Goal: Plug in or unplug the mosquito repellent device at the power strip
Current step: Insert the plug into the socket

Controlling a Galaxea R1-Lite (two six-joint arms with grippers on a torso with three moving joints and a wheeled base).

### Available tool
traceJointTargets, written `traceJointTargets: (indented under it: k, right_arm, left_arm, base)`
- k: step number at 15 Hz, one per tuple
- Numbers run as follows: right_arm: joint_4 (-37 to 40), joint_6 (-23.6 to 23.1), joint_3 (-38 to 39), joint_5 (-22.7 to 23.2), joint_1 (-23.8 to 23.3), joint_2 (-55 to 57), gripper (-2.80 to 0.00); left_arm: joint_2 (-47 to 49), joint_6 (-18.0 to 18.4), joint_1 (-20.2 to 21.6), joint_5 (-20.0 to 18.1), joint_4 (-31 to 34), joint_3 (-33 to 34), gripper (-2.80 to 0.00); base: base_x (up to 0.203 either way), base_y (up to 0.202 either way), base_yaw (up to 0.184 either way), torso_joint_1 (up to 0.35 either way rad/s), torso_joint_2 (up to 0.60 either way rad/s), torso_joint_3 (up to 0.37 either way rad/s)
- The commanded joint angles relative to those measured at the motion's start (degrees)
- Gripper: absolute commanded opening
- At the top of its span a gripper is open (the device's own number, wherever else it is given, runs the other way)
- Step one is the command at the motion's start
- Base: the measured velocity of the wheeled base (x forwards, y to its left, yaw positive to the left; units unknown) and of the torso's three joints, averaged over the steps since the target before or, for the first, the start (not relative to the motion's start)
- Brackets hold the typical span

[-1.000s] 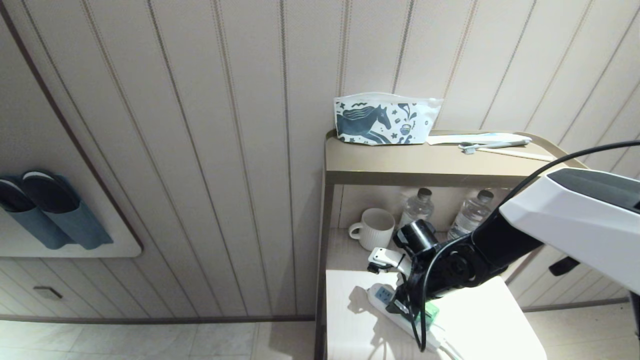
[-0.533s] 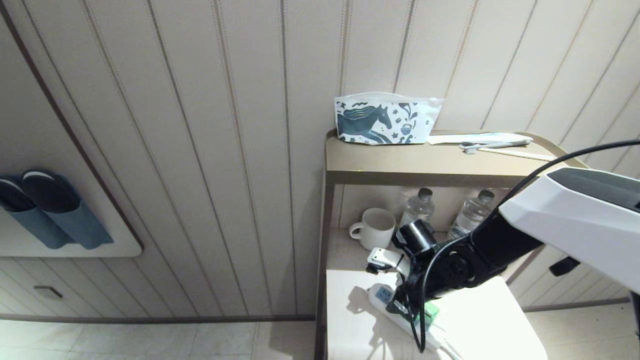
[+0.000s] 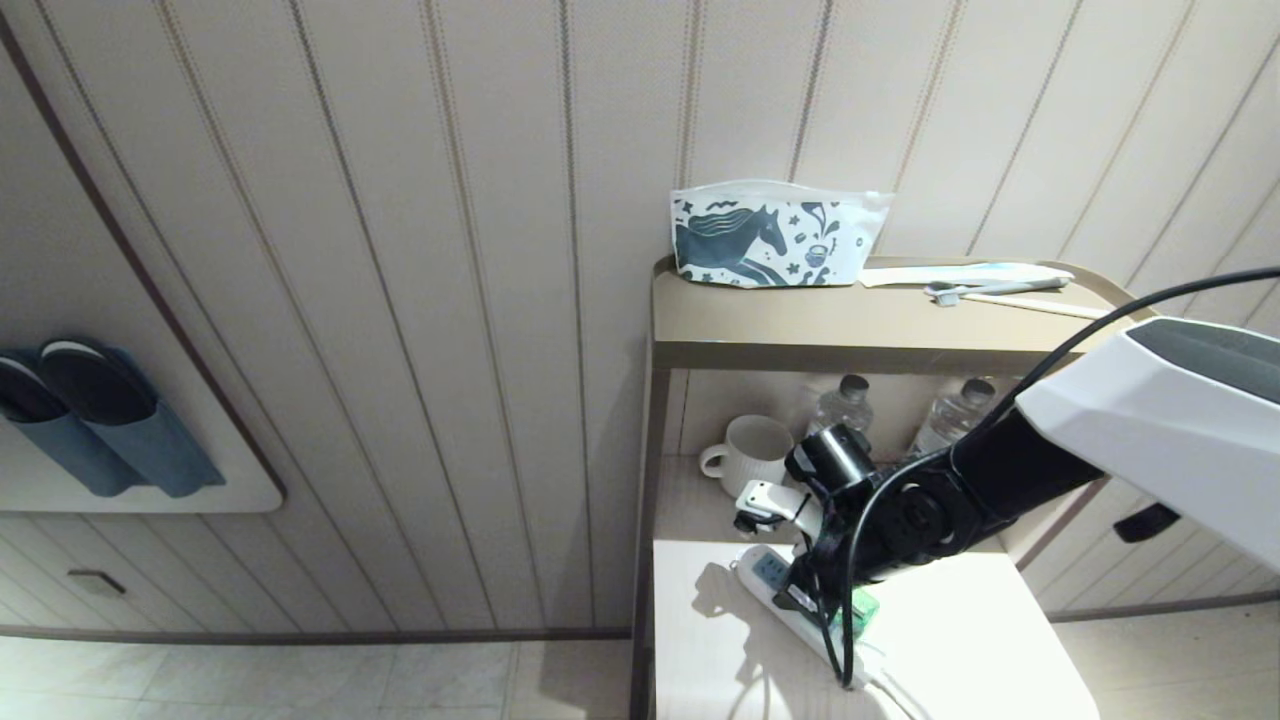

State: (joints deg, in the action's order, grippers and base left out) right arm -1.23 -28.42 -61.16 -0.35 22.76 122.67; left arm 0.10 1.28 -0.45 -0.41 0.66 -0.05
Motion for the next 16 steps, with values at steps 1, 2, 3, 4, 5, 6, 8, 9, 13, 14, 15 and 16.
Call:
traceJointTargets:
  k: [1,2,3,4,5,6,8,9,13,14,15,16]
  right_arm:
    - [0.09,-0.15,0.17,0.09,0.00,-0.99,-2.80]
    - [0.09,-0.06,0.08,0.09,0.00,-0.85,-2.80]
    - [0.09,0.19,0.24,0.09,0.00,-0.85,-2.80]
    - [0.09,0.29,0.42,0.09,0.09,-0.94,-2.80]
    - [0.09,0.38,0.23,0.09,0.09,-1.03,-2.80]
    - [0.11,0.63,0.07,0.09,0.07,-1.03,-2.80]
    - [0.17,0.84,0.49,0.09,0.00,-0.96,-2.80]
    - [0.24,0.80,1.35,0.09,-0.01,-1.20,-2.80]
    - [3.96,0.42,1.73,0.08,-0.08,-2.21,0.00]
    - [4.51,0.53,-0.48,0.09,-0.18,-2.04,0.00]
    - [4.92,0.43,-2.04,0.09,-0.31,-1.90,0.00]
    - [5.01,0.29,-1.89,0.09,-0.35,-2.15,0.00]
  left_arm:
    - [0.08,-0.40,-0.06,-0.37,0.04,-0.09,-2.80]
    - [0.08,-0.40,-0.08,-0.38,0.04,-0.13,-2.80]
    - [0.08,-0.40,0.01,-0.38,0.04,-0.08,-2.80]
    - [0.08,-0.40,0.01,-0.33,0.04,-0.06,-2.80]
    - [0.08,-0.40,-0.08,-0.32,0.04,-0.12,-2.80]
    - [0.08,-0.40,0.00,-0.38,0.04,0.05,-2.80]
    - [0.08,-0.40,-0.07,-0.38,0.04,0.01,-2.80]
    - [0.08,-0.40,0.01,-0.38,0.04,-0.13,-2.80]
    - [0.08,-0.40,-0.03,-0.34,0.04,-0.02,-2.80]
    - [0.08,-0.40,-0.01,-0.38,-0.01,-0.13,-2.80]
    - [0.08,-0.40,-0.01,-0.38,0.04,0.03,-2.80]
    - [0.08,-0.40,-0.06,-0.38,0.04,-0.13,-2.80]
  base:
    - [0.000,0.000,0.000,0.000,0.00,0.000]
    - [0.000,0.000,0.000,0.000,0.00,0.000]
    - [0.000,0.000,0.000,0.000,0.00,0.000]
    - [0.000,0.000,0.000,0.000,0.00,0.000]
    - [0.000,0.000,0.000,0.000,0.00,0.000]
    - [0.000,0.000,0.000,0.000,0.00,0.000]
    - [0.000,0.000,0.000,0.000,0.00,0.000]
    - [0.000,0.000,0.000,0.000,0.00,0.000]
    - [0.000,0.000,0.000,0.000,0.00,0.000]
    - [0.000,0.000,0.000,0.000,0.00,0.000]
    - [0.000,0.000,0.000,0.000,0.00,0.000]
    - [0.000,0.000,0.000,0.000,0.00,0.000]
